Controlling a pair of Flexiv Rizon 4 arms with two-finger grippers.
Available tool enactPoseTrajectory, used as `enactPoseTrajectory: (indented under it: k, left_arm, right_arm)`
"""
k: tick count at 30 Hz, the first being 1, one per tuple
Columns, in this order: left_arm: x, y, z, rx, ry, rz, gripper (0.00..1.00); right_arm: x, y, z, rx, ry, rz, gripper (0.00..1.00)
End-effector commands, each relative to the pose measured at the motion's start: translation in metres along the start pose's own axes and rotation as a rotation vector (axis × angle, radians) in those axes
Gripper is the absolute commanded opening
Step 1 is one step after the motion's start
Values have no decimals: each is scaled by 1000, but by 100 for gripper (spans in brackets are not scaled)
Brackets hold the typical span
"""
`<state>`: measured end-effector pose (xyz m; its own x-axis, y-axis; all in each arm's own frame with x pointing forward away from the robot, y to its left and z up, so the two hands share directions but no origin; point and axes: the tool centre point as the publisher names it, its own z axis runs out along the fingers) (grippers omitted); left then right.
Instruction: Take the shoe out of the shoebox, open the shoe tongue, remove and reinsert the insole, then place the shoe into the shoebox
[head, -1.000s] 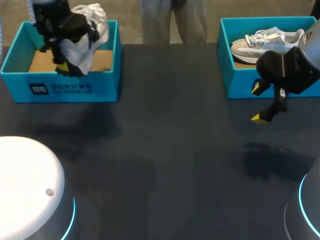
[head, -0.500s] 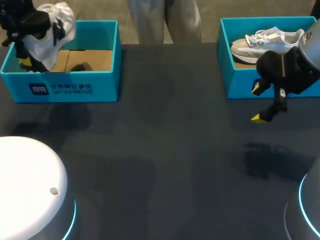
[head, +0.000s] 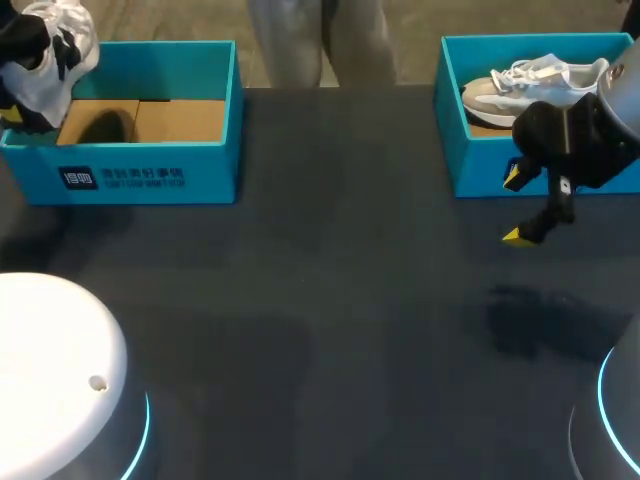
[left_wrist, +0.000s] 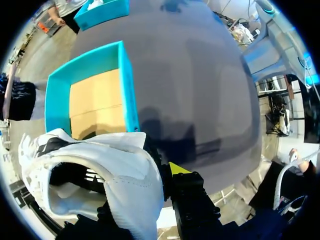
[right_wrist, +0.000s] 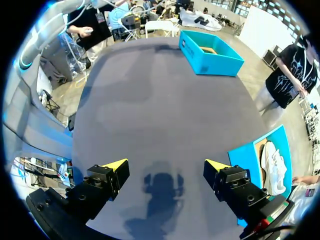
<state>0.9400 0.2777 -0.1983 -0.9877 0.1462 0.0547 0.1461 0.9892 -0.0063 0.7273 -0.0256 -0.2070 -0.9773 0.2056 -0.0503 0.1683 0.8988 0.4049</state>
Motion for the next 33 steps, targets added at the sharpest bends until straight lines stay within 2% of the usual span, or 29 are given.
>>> enactPoseTrajectory:
  k: [1,5,7,27,30,31,33]
  left_arm:
    - [-26,13,4,20,11,5,0]
    - [-36,18,-1,22,-47,11,0]
    - [-45,19,-2,-3,-58,-2,0]
    - [-44,16,-4,-15,-67,-10,0]
    - [-44,14,-5,-49,-66,152,0]
    - [-45,13,-5,-114,-36,227,0]
    - [-47,15,-7,-132,-41,319,0]
  right_arm:
    - [1,0,1,2,-2,1,100]
    - [1,0,1,2,-2,1,100]
    - [1,0,1,2,-2,1,100]
    - [1,0,1,2,-2,1,100]
    - [1,0,1,2,-2,1,100]
    - [1,0,1,2,-2,1,100]
    - [1,0,1,2,-2,1,100]
